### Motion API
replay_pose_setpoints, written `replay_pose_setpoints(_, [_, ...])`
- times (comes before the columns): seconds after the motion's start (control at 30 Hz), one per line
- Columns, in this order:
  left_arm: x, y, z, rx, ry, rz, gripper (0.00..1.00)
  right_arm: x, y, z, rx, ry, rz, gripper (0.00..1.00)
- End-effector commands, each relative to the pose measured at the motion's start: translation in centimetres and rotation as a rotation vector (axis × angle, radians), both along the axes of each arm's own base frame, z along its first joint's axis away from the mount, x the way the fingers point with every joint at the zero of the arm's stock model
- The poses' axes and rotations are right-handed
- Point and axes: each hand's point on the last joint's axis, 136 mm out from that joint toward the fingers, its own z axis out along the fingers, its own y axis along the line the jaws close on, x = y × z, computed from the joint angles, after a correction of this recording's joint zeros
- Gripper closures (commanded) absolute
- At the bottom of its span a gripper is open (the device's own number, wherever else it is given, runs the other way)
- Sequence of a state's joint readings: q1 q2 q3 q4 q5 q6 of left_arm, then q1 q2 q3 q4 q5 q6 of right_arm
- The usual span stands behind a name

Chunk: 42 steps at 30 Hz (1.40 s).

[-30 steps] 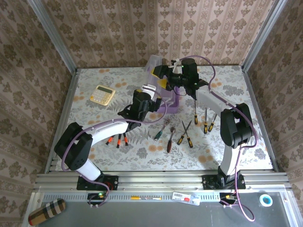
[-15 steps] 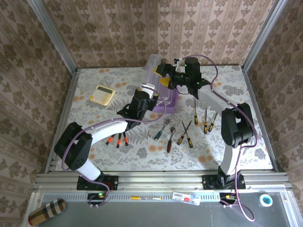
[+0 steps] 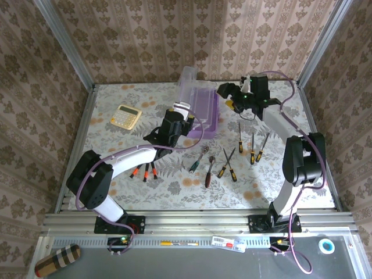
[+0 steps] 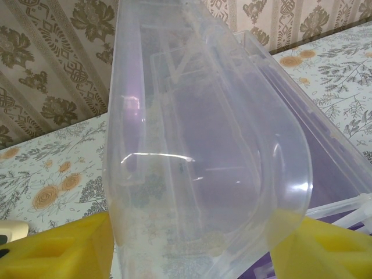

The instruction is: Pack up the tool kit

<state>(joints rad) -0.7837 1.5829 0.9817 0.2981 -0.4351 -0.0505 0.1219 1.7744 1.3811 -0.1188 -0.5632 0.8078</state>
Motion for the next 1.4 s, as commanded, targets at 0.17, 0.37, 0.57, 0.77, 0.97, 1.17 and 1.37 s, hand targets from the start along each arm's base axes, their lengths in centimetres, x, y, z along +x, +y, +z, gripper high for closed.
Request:
replay_pose_setpoints(0.17, [0.2,0.4,3.7,-0.067,-0.049,0.021,0.33,-3.4,-2.4,-8.6,-0.305,0.172,0.018,0.28])
replay_pose_setpoints(0.37, [0.0,0.8,3.4,-0.090,-0.037,0.040,0.33,-3.7,-1.0,-10.9,-0.306,0.215,0.097,0.44])
replay_pose_setpoints(0.57, [-0.2,1.0,3.5,-0.102,-0.029,0.049,0.33,-3.8,0.7,-12.8,-0.295,0.257,0.159,0.46])
replay_pose_setpoints(0.77, [-0.4,1.3,3.3,-0.119,-0.024,0.056,0.34,-3.9,1.6,-13.7,-0.275,0.267,0.183,0.47])
replay_pose_setpoints(0.97, [-0.9,1.8,2.9,-0.141,-0.012,0.064,0.34,-3.9,1.5,-12.4,-0.267,0.229,0.165,0.46])
replay_pose_setpoints(1.17, [-1.2,2.1,2.7,-0.145,-0.009,0.068,0.34,-4.2,1.1,-9.7,-0.261,0.168,0.137,0.44])
replay_pose_setpoints(1.37, [-1.5,2.5,2.7,-0.148,-0.012,0.072,0.34,-4.3,1.7,-10.4,-0.244,0.179,0.153,0.43])
